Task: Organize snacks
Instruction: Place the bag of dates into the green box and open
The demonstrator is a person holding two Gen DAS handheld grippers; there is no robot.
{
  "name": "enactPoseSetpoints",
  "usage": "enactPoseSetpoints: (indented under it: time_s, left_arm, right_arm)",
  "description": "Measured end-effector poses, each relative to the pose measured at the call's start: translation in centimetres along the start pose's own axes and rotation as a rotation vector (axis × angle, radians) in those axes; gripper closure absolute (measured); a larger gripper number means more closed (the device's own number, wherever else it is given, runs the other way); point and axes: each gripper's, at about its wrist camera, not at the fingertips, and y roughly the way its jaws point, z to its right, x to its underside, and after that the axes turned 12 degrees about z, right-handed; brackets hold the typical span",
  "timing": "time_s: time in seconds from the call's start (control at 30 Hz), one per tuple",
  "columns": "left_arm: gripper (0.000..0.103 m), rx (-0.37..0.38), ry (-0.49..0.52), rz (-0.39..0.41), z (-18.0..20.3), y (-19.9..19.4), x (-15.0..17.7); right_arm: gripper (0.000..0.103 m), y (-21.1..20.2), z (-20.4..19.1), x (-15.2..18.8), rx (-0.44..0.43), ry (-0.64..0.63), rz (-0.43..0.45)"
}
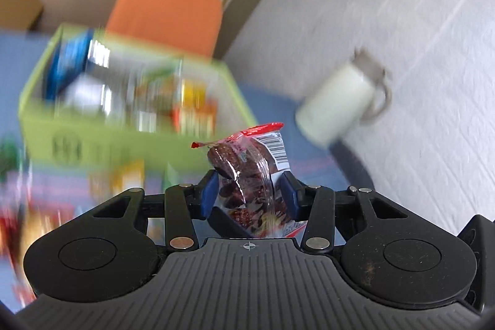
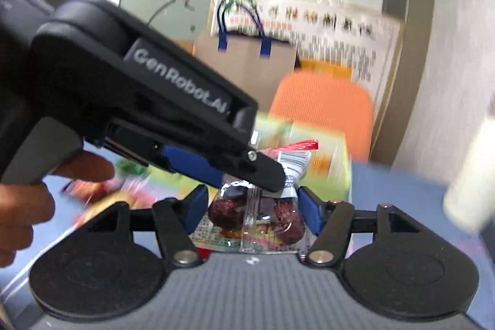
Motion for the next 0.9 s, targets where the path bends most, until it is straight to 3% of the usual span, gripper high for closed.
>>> enactPoseSetpoints:
  time_s: [0.2, 0.3, 0.37, 0.47, 0.57, 0.67, 0.7, 0.8, 0.9]
  left_arm:
    - [0.078, -0.06, 0.035, 0.018, -0.8, 6.3, -6.2]
    - [0.077, -0.086, 0.034, -0.013, -2.0, 9.4, -7.1]
    - [0.073, -0.096, 0.029, -0.034, -3.0, 11.2, -7.1]
    - [0.063, -0.095, 0.016, -0.055, -4.6, 13.4, -7.5]
    - [0.062, -0.077, 0.002, -0.042, -5.6, 11.6, -7.6]
    - [0.044, -0.046, 0.023, 0.026, -5.9, 7.1, -6.6]
    - [0.039, -0.049, 0.03, 0.044, -6.0, 5.5, -6.0]
    - [0.038, -0.056, 0.038, 0.052, -6.5, 1.9, -3.6]
    - [0.039, -0.072, 0.0, 0.014, -7.4, 0.3, -0.8]
  right_arm:
    - [0.035, 7.1, 3.9, -2.0, -0.023, 0.022, -0.011]
    - [0.033, 9.4, 4.1, -1.1, -0.038, 0.026, -0.05]
    - [0.024, 11.7, 4.4, -0.4, -0.065, 0.046, -0.076]
    - [0.017, 11.9, 4.1, -0.1, -0.039, 0.047, -0.051]
    - [0.009, 8.8, 4.2, -0.4, -0.015, 0.031, 0.015]
    - [0.01, 4.0, 2.8, 0.1, -0.04, 0.012, 0.052]
    - [0.01, 2.8, 2.2, 0.8, -0.051, 0.014, 0.045]
    - [0.009, 0.7, -0.5, 3.4, -0.125, 0.024, -0.025]
    - [0.003, 2.4, -2.5, 5.5, -0.127, 0.012, -0.116]
